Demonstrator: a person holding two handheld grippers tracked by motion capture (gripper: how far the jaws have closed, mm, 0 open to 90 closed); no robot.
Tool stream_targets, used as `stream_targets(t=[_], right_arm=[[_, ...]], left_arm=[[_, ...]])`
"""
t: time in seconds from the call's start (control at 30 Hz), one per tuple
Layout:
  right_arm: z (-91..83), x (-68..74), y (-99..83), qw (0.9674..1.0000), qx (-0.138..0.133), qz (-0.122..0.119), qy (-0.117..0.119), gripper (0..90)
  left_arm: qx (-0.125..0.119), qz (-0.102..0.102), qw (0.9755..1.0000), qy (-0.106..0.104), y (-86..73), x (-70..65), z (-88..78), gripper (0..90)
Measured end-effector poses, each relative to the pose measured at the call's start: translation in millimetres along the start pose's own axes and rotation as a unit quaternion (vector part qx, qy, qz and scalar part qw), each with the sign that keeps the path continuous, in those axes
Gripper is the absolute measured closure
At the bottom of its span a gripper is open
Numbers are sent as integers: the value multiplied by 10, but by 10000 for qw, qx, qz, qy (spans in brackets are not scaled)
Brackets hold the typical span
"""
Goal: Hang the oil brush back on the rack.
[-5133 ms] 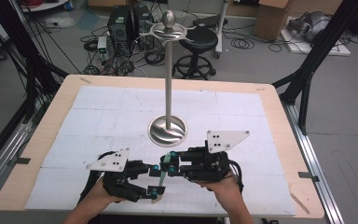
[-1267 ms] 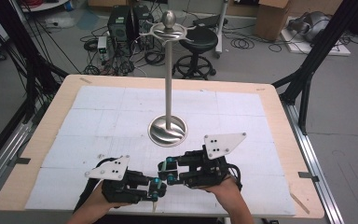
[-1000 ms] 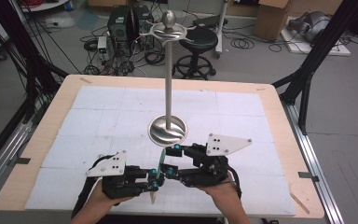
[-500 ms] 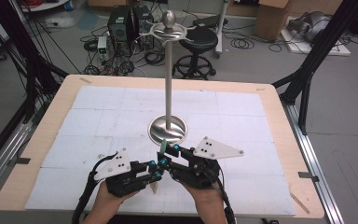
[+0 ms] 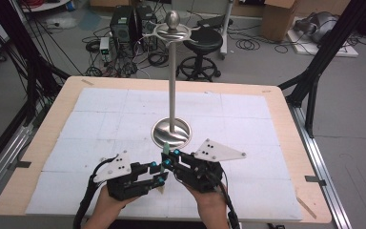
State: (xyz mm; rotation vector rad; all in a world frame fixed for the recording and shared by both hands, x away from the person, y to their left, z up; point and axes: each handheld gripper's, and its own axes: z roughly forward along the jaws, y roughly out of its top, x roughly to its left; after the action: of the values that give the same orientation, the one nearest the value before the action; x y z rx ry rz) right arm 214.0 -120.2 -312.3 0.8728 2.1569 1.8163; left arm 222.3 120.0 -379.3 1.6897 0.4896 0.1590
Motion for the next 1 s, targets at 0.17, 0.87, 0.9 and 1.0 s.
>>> stream_targets(t=[0.17, 0.87, 0.9, 1.0], right_arm=[[-53, -85, 26, 10000, 13, -51, 45, 827], [-5, -663, 317, 9981, -226, -77, 566, 827], [16, -681, 355, 9980, -224, -89, 593, 827], [102, -733, 518, 9972, -206, -205, 683, 827]], left_arm=[[-167, -52, 9998, 8, -72, 176, -246, 498], [-303, -72, 9970, 707, -234, 533, -727, 172], [-300, -67, 9967, 751, -249, 547, -752, 173], [-327, -60, 9962, 808, -270, 561, -799, 175]])
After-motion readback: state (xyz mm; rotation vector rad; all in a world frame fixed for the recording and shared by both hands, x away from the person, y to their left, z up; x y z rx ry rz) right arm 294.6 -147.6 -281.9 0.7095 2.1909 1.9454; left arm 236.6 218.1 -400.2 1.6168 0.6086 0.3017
